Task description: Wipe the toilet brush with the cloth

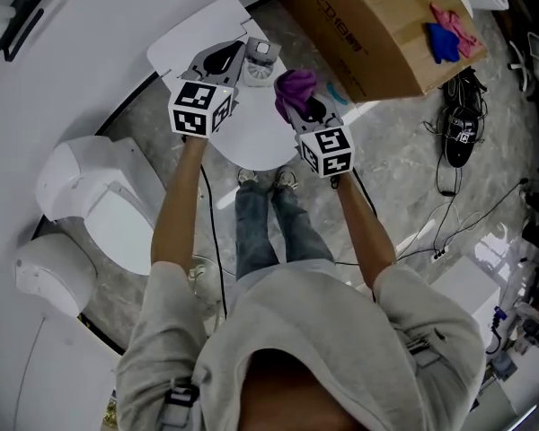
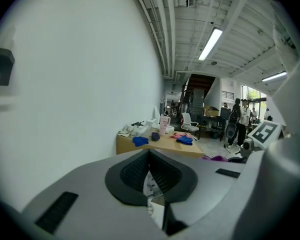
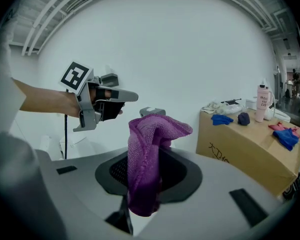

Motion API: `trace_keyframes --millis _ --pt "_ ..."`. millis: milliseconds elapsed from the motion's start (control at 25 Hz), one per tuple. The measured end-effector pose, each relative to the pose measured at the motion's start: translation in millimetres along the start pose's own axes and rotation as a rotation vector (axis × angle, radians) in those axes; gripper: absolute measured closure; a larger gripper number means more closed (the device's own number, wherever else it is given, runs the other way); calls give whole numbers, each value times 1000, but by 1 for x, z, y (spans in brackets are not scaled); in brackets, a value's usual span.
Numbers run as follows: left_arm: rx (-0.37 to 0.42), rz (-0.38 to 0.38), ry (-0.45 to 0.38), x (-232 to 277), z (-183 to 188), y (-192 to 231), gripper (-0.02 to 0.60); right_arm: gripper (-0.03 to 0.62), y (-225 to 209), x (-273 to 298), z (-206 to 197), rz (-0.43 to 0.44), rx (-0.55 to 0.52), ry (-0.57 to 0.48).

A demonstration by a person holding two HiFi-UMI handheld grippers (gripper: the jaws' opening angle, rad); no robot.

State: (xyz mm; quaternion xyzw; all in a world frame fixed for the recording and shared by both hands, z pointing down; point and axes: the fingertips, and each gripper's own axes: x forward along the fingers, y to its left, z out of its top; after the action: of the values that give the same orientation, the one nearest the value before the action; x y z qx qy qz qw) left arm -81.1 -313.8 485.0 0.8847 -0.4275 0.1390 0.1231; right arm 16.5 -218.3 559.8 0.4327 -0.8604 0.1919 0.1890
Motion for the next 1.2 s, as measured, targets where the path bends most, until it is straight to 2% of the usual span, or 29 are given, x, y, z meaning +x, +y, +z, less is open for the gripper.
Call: trace_keyframes --millis 640,1200 --pt "-50 -69 -86 7 -2 0 561 473 -2 66 -51 40 -28 62" --pt "-6 -92 -40 11 -12 -6 563 471 -1 120 -41 68 -72 61"
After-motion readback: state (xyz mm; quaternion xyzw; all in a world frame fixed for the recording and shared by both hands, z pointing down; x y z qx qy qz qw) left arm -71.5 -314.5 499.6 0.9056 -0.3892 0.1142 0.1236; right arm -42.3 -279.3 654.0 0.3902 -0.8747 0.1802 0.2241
